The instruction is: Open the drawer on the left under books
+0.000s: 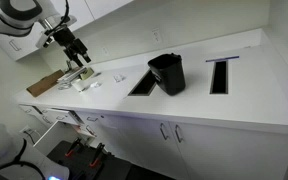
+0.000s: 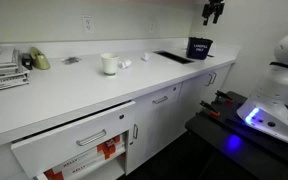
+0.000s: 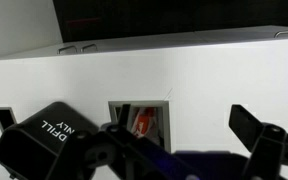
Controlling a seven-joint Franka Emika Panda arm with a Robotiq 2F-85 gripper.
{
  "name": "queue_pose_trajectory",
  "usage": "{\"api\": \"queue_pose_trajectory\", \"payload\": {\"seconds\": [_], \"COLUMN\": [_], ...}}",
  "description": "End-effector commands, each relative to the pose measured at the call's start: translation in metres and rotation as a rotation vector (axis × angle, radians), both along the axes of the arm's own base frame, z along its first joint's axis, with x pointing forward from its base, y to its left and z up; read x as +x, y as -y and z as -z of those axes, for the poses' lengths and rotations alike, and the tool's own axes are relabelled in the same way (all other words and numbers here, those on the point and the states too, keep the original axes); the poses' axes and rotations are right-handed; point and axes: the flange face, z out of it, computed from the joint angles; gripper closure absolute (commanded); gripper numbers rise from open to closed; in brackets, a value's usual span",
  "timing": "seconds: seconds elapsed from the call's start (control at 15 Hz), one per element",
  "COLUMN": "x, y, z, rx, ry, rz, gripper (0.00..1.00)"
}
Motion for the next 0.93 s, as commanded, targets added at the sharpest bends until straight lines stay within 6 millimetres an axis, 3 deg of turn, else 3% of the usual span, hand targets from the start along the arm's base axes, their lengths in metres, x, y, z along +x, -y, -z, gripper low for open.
{"api": "queue_pose_trajectory", "payload": {"seconds": [0.0,0.33,0.4,0.6,0.87], "x": [0.000,0.000,-0.002,-0.011,-0.031], "y": [0.000,0.000,-0.012,-0.062,-0.153], "z": [-0.001,-0.001,-0.002,-0.003,0.012], "rx": [0.000,0.000,-0.005,-0.022,-0.073], "ry": [-0.001,-0.001,0.009,-0.001,-0.019], "rz": [0.000,0.000,-0.038,-0.213,-0.436], "gripper": [0.00,0.00,0.00,0.00,0.00]}}
